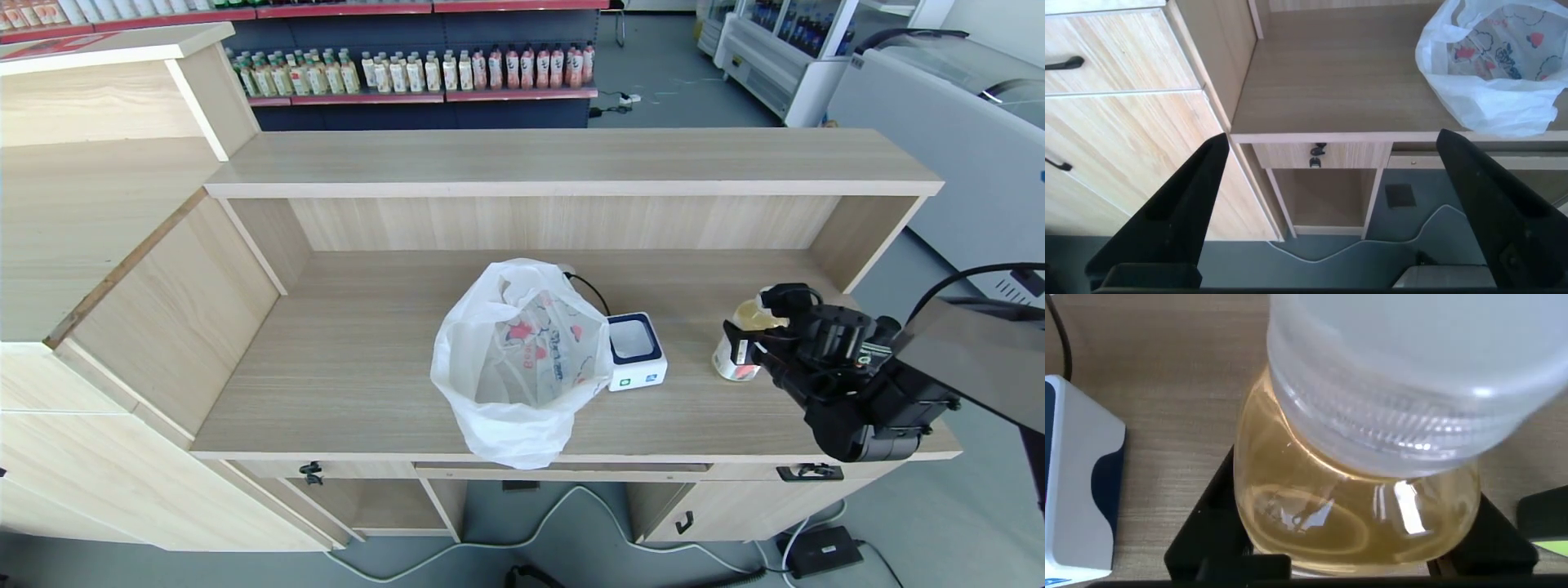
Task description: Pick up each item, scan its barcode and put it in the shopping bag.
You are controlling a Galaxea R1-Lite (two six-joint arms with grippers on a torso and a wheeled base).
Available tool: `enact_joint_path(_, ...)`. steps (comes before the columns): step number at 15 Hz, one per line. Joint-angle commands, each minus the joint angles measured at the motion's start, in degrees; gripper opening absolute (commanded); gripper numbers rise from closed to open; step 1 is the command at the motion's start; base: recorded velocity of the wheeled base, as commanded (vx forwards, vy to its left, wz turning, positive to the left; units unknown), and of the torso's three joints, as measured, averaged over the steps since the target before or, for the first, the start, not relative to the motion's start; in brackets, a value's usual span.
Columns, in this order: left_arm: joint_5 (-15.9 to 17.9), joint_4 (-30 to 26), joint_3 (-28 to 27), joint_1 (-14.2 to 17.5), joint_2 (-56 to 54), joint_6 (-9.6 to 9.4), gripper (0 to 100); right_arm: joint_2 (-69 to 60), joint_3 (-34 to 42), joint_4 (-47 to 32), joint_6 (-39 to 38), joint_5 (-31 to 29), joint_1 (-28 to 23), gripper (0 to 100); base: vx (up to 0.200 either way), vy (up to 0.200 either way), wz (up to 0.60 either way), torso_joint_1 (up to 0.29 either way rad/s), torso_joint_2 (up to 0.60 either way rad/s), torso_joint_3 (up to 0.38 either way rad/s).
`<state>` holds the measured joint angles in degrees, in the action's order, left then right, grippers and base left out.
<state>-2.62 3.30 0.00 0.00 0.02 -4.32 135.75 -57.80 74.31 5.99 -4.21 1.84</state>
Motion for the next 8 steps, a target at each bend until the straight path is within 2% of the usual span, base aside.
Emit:
enact_joint_path(1, -0.02, 0.04, 0.00, 0.00, -0.02, 0.01, 100, -1.19, 0.40, -0.13, 0.78, 0.34, -0.43, 0, 0.000, 0.000, 0.00, 0.000, 0.00, 0.000)
enact_joint_path(5, -0.02, 0.04, 0.00, 0.00, -0.02, 0.01, 100, -3.65, 6.38, 0.57, 2.80, 3.06, -1.23, 0, 0.000, 0.000, 0.00, 0.000, 0.00, 0.000)
enact_joint_path(8, -0.02, 0.04, 0.00, 0.00, -0.02, 0.01, 100, -7.96, 9.72, 0.22, 1.13, 5.08, -2.19, 0, 0.000, 0.000, 0.00, 0.000, 0.00, 0.000)
